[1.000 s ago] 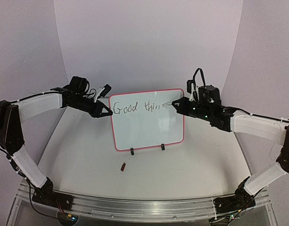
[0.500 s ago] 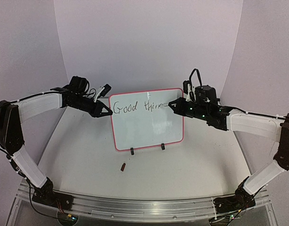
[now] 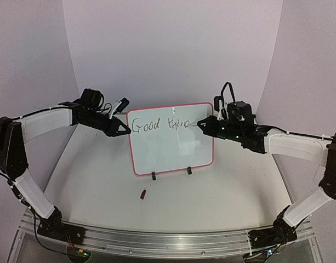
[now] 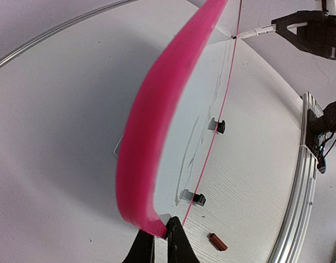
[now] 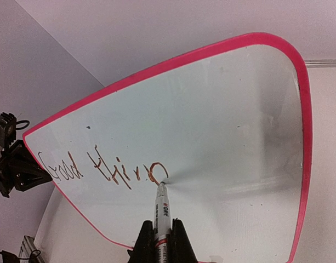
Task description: Write a sentence on the whiteboard
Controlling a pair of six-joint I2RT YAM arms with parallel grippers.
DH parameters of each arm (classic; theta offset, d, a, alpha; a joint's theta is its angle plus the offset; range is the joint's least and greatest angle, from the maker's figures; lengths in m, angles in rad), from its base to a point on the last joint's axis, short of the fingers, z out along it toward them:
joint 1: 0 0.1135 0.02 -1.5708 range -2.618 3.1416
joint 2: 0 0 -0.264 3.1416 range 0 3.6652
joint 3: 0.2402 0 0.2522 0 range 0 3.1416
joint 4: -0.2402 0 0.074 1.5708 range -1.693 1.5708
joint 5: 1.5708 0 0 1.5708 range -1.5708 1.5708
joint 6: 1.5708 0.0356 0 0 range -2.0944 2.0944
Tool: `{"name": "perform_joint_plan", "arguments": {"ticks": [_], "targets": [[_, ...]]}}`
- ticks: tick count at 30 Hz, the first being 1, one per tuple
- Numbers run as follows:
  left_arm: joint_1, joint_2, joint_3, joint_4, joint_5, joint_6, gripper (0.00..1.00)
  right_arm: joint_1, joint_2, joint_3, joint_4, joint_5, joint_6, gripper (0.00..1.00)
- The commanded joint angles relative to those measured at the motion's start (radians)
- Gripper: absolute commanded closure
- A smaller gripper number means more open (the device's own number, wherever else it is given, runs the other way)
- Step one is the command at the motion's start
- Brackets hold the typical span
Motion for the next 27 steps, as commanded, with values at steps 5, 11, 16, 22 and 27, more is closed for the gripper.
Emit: {"name": "perform_joint_plan", "arguments": {"ticks": [5, 11, 16, 22, 27], "targets": [[-0.008, 0.013, 0.020, -0.025, -0.076, 0.044, 1.00, -0.006, -0.047, 0.034, 0.010, 0.045, -0.023, 1.00], [-0.008, 0.012, 0.021, -0.024, -0.076, 0.043, 1.00, -0.006, -0.045, 0.033, 0.010, 0.046, -0.025, 1.00], [-0.008, 0.012, 0.021, -0.024, -0.076, 0.044, 1.00, -0.006, -0.036, 0.016, 0.010, 0.036, -0.016, 1.00], [-0.007, 0.014, 0.021, -0.025, -0.076, 0.043, 1.00, -0.006, -0.020, -0.005, -0.005, 0.007, -0.006, 1.00], [-0.007, 0.013, 0.021, -0.025, -0.074, 0.043, 1.00, -0.006, -0.014, -0.026, -0.011, -0.011, 0.006, 1.00]]}}
